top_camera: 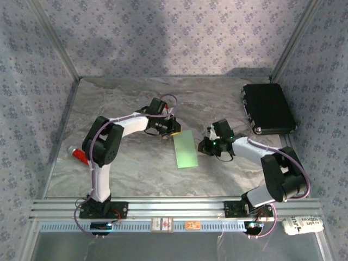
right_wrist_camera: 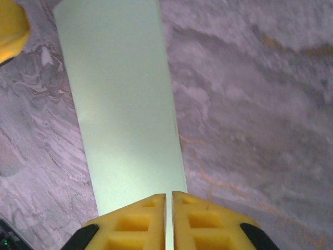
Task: Fold a paper plane with a square sheet of paper (pick it up from the middle)
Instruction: Fold the triangle a second time at the center of the table.
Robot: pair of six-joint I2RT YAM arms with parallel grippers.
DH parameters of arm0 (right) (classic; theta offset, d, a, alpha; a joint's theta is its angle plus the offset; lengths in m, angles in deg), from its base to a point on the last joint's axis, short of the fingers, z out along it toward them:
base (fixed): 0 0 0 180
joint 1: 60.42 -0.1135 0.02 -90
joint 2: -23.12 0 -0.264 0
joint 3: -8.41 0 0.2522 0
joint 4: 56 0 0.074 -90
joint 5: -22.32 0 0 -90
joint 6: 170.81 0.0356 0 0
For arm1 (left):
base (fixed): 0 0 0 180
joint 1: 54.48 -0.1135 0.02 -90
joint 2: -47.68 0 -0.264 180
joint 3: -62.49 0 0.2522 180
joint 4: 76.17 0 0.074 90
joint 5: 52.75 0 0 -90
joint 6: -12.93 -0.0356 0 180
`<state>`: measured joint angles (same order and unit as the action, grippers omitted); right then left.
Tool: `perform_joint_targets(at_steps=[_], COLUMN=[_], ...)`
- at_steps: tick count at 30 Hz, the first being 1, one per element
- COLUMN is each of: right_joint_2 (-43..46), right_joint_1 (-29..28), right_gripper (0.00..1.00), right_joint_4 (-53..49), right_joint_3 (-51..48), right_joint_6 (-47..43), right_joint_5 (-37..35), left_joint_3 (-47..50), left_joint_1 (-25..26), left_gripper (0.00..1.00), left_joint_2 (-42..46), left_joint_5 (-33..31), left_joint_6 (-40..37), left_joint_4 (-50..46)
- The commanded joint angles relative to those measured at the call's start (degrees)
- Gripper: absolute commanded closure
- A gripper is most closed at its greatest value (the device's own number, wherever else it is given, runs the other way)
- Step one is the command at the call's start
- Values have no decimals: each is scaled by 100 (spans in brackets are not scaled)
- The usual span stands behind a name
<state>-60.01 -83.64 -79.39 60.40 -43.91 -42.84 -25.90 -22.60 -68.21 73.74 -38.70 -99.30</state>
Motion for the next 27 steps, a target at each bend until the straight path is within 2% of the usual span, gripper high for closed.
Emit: perform_joint_targets(at_steps=[1, 10, 18, 27], right_joint_2=[170, 178, 182, 133], right_joint_1=[-4, -338, -525, -523], right_gripper=[87, 81, 63, 61], right_joint_4=[97, 374, 259, 297], right_joint_3=[-203, -571, -735, -617], right_joint_6=[422, 886, 1103, 1100], right_joint_5=[113, 71, -130, 93], left_joint_3=[-213, -64, 425, 388], left_joint_1=[3, -19, -120, -136], left_gripper=[89, 89, 89, 89], left_joint_2=[-254, -542, -522, -557], left_joint_5=[-69, -156, -96, -52], left_joint_6=[-147, -259, -190, -164], left_joint_4=[-271, -273, 22, 5])
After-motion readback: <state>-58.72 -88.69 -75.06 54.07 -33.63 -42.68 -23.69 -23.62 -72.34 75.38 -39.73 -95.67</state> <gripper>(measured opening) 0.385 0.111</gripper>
